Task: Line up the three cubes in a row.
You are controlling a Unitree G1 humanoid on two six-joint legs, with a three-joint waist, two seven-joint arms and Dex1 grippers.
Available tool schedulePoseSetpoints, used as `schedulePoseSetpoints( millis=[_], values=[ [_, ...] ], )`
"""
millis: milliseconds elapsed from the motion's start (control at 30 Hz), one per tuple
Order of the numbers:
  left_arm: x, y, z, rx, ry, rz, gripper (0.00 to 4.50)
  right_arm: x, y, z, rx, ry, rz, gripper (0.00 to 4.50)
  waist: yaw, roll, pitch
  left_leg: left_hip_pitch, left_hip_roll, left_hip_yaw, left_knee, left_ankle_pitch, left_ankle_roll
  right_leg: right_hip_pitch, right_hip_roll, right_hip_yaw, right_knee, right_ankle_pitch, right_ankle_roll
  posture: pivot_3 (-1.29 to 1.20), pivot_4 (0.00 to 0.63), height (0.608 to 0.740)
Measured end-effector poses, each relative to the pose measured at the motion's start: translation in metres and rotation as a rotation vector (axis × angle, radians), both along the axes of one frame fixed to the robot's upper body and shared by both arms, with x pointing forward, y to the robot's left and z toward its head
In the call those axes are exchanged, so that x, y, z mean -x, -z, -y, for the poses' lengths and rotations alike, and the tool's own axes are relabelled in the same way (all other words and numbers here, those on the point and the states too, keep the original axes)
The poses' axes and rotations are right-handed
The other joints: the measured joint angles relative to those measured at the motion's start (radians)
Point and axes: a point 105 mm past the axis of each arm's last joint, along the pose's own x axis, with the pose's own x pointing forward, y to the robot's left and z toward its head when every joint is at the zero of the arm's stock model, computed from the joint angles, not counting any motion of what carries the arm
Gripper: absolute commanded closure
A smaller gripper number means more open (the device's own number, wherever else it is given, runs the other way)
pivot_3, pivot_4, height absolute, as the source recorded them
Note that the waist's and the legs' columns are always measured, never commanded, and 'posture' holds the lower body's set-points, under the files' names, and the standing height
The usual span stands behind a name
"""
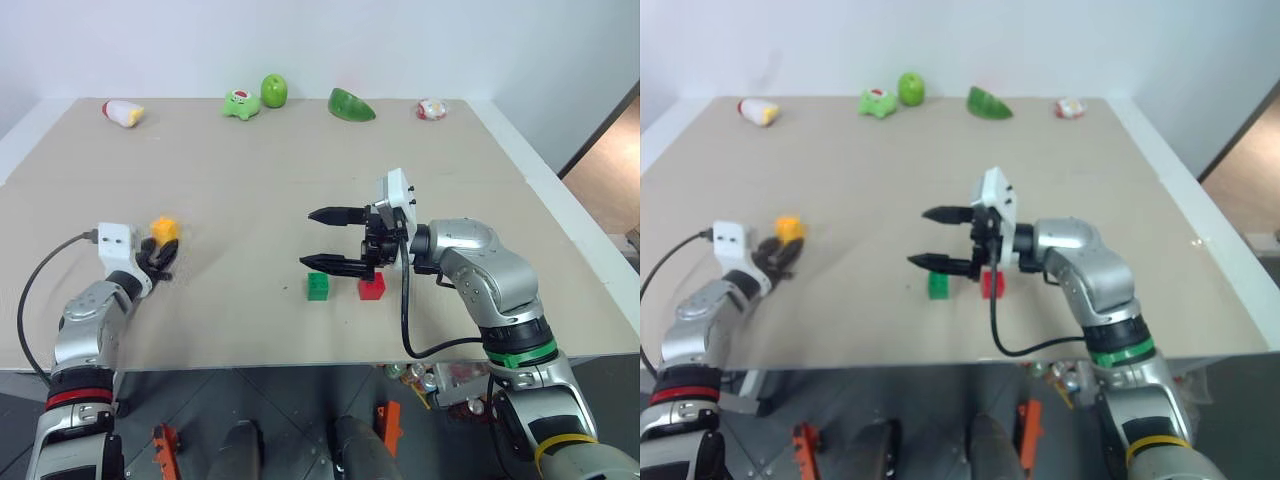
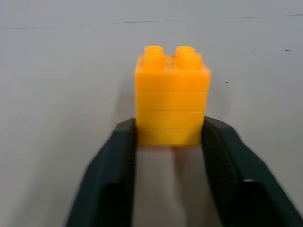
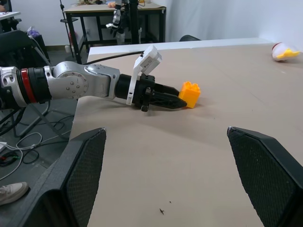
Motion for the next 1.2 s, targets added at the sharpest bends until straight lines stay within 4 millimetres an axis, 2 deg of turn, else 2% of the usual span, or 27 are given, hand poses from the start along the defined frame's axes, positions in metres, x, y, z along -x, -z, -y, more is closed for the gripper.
schedulePoseSetpoints(
  millis=[167,367,567,733,900,1000,1200],
  values=[
    [-0.002,-0.002,0.002,-0.005,0.012,-0.002,3.24,-0.001,0.0,0.0,-0.002,0.002,0.001,0.24,0.0,0.0,0.0,0.0,0.0,0.0,0.0,0.0,0.0,0.0,0.0,0.0,0.0,0.0,0.0,0.0,0.15,0.733],
    [0.0,-0.017,0.012,-0.073,0.167,0.028,3.24,-0.004,0.003,0.003,0.002,0.014,-0.007,0.24,-0.001,0.0,0.0,0.0,0.0,0.0,-0.001,0.0,0.0,-0.001,0.0,0.0,0.0,0.0,0.0,0.0,0.15,0.733],
    [0.02,-0.05,0.058,-0.172,0.569,0.118,3.24,-0.006,0.004,0.008,0.029,0.038,0.002,0.24,-0.001,0.0,0.0,-0.002,0.0,0.001,-0.001,0.0,0.0,-0.002,0.0,0.0,-0.001,-0.002,-0.004,0.0,0.15,0.733],
    [0.039,-0.04,0.081,-0.23,0.816,0.05,3.24,-0.011,-0.001,0.023,0.042,0.087,0.021,0.24,-0.001,0.0,0.0,-0.002,0.001,0.001,-0.001,0.0,0.0,-0.003,0.0,0.0,-0.001,-0.003,-0.006,0.0,0.15,0.733],
    [0.055,-0.014,0.096,-0.309,0.984,-0.036,3.24,-0.014,-0.001,0.046,0.064,0.157,0.021,0.24,-0.001,0.0,0.0,-0.002,0.001,0.001,-0.001,0.0,0.0,-0.003,0.0,0.0,-0.001,-0.004,-0.006,0.0,0.15,0.733],
    [0.057,0.002,0.103,-0.306,1.032,-0.067,3.24,-0.015,0.002,0.059,0.079,0.2,0.007,0.24,0.0,0.0,0.0,-0.003,0.001,0.001,0.0,0.0,0.0,-0.003,0.0,0.0,-0.001,-0.004,-0.006,0.0,0.15,0.733],
    [0.046,-0.005,0.132,-0.262,1.086,0.006,3.24,-0.009,-0.003,0.057,0.079,0.188,0.024,0.24,0.0,0.0,0.0,-0.003,0.0,0.001,0.0,0.0,0.001,-0.003,0.0,0.0,-0.001,-0.004,-0.006,0.0,0.15,0.733]
  ],
)
